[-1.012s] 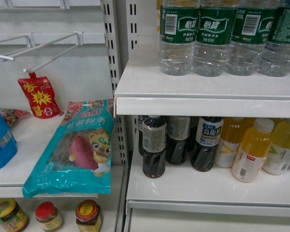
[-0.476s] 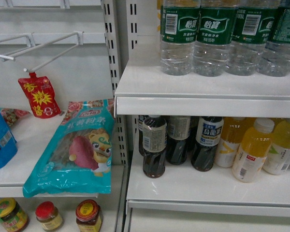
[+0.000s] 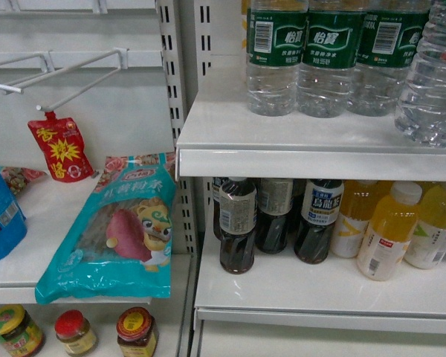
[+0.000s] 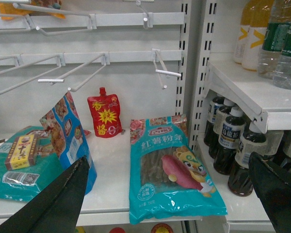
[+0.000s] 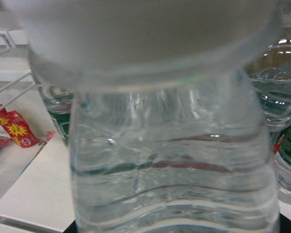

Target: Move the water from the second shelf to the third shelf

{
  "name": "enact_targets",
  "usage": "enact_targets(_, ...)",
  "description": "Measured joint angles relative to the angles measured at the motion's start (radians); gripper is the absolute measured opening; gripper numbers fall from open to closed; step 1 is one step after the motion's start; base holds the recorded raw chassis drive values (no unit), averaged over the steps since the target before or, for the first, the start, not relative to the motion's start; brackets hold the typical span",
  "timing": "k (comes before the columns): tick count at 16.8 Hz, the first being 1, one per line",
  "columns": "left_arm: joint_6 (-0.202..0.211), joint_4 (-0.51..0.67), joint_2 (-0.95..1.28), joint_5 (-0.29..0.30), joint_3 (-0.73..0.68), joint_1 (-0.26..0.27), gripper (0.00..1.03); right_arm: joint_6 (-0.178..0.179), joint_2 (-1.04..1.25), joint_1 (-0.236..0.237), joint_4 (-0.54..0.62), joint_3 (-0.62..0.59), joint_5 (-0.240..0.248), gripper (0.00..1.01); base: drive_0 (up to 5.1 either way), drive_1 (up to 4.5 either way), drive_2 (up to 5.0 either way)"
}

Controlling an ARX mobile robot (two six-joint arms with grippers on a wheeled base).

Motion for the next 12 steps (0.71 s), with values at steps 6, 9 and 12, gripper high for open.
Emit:
enact_targets(6, 0.000, 0.000, 0.000, 0.000, 0.000, 0.000, 0.98, 0.002, 0.127, 0.000, -0.007, 0.103, 0.032, 0.44, -4.6, 2.34, 2.3)
enact_targets(9, 0.000, 0.000, 0.000, 0.000, 0.000, 0.000, 0.98, 0.002, 0.152, 0.002, -0.008, 0.121, 0.043, 0.44, -4.6, 2.34, 2.3)
enact_targets(12, 0.000, 0.000, 0.000, 0.000, 0.000, 0.000, 0.98, 0.005, 0.163, 0.002, -0.011, 0.127, 0.049, 0.44, -4.6, 2.34, 2.3)
